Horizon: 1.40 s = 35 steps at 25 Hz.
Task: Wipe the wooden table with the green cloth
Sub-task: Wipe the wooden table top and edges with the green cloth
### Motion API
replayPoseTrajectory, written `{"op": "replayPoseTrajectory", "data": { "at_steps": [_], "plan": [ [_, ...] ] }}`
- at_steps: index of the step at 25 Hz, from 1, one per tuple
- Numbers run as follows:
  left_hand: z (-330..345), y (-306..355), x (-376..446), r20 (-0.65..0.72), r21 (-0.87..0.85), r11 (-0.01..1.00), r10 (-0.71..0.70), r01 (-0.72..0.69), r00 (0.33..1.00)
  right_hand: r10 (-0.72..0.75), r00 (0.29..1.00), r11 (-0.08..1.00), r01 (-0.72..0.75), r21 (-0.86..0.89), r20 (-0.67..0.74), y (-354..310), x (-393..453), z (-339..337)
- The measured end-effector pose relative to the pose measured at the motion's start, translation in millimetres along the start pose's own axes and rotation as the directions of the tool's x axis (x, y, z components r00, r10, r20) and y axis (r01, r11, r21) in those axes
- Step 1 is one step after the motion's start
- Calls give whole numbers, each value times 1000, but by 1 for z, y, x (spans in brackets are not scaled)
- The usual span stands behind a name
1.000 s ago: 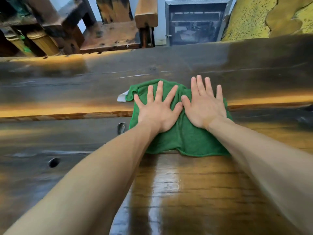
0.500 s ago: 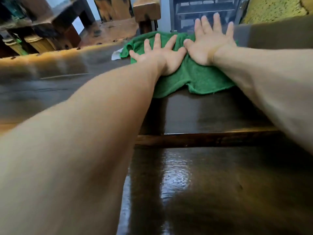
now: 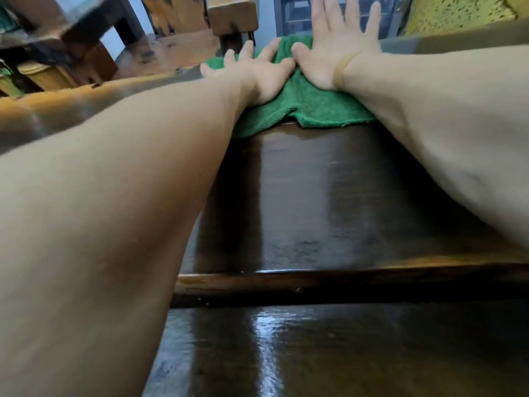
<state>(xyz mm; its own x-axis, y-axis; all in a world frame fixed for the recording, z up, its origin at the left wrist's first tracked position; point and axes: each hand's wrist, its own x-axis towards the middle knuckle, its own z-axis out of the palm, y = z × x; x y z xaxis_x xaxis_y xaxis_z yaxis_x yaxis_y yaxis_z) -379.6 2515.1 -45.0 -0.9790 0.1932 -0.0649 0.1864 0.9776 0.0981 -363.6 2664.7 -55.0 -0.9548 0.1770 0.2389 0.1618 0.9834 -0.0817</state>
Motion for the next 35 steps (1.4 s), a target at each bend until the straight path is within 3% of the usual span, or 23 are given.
{"op": "replayPoseTrajectory", "data": {
  "at_steps": [2,10,15,27,35],
  "plan": [
    [-3,4,-15,7,-37,999,-17,17,1000,-11,999,1000,10,-16,-45,1,-15,-4],
    [4,23,-132,46,16,1000,25,-26,999,-77,965,994,55,93,250,20,-120,-40],
    [9,40,-223,95,17,998,55,-57,994,-72,941,996,52,70,329,32,-205,-65],
    [19,52,-439,189,22,991,124,-130,974,-54,921,998,38,49,385,44,-434,-131],
    [27,44,-627,256,46,982,164,-181,953,-71,896,997,56,46,438,36,-614,-179]
  ]
}}
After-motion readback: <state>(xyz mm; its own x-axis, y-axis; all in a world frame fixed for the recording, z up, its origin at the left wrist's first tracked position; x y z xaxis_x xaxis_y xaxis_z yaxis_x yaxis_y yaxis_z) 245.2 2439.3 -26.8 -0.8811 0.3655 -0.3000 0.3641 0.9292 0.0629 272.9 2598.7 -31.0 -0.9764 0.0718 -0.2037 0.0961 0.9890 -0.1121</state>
